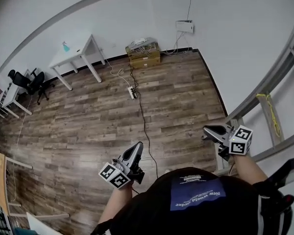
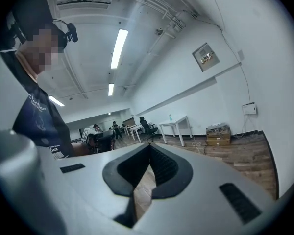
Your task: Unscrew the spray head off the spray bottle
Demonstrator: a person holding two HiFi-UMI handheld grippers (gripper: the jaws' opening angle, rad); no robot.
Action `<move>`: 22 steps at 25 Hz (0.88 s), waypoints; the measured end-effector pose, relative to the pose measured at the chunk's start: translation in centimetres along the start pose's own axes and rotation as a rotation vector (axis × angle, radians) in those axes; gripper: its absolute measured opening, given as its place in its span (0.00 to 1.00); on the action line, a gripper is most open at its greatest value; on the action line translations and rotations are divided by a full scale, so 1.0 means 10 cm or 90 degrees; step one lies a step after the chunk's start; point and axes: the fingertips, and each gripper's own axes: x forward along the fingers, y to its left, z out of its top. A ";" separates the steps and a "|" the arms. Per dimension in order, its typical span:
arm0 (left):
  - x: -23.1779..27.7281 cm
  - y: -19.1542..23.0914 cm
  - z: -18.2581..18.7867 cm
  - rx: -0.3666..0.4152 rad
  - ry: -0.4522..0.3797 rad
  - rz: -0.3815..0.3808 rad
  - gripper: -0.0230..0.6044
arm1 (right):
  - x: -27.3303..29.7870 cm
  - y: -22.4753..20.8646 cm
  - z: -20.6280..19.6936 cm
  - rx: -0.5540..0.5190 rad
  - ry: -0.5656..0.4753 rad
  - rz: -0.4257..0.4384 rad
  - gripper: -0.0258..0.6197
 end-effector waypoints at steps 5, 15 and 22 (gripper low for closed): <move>0.17 0.44 0.38 0.019 -0.014 -0.037 0.04 | 0.49 -0.13 0.41 -0.022 0.002 -0.017 0.04; -0.49 1.16 0.78 0.046 -0.065 0.100 0.04 | 1.81 -0.15 0.63 -0.045 0.040 0.112 0.04; -0.57 1.51 0.85 0.064 -0.095 0.221 0.04 | 2.65 -0.47 0.57 -0.040 0.067 0.243 0.03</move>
